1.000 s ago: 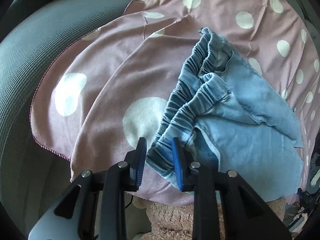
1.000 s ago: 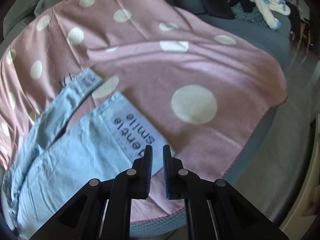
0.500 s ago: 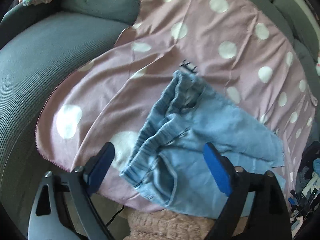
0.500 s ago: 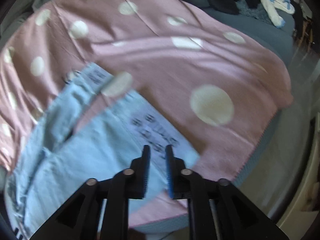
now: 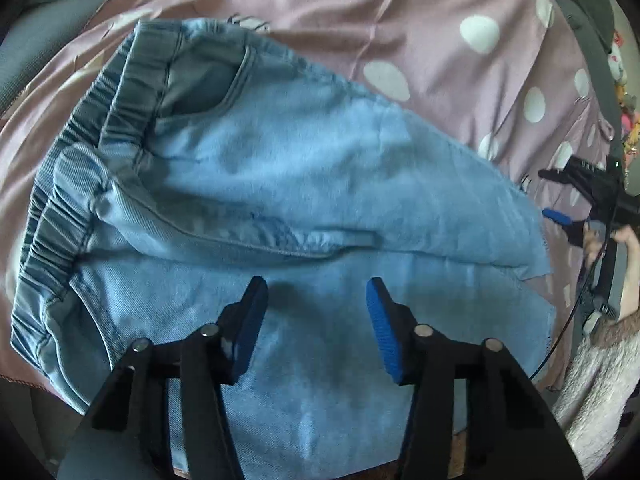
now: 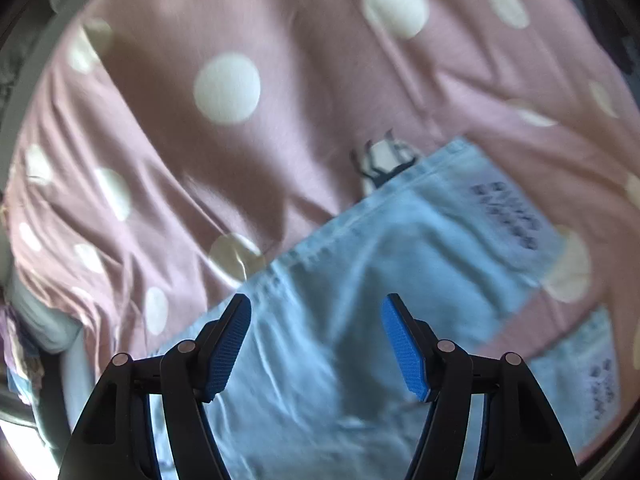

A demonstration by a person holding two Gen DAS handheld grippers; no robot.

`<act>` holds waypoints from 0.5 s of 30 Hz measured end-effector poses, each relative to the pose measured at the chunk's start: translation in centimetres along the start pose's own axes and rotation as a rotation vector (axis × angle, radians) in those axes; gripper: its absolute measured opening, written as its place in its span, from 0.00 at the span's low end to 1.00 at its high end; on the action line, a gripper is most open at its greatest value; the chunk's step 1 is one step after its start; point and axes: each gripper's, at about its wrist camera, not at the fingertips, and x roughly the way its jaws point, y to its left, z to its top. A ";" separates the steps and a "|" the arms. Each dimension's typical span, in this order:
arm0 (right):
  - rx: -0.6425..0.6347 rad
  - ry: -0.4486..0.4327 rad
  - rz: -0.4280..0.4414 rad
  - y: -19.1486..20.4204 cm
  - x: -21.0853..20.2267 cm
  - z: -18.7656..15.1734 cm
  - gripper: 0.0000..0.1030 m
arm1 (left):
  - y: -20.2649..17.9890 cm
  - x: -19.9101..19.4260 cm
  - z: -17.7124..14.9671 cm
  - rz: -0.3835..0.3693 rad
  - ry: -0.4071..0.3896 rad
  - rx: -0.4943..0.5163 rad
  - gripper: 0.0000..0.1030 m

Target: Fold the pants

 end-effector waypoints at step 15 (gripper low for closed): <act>0.006 -0.030 -0.233 1.6 7.3 0.3 0.03 | 0.4 1.2 -1.1 0.002 -0.057 0.025 0.46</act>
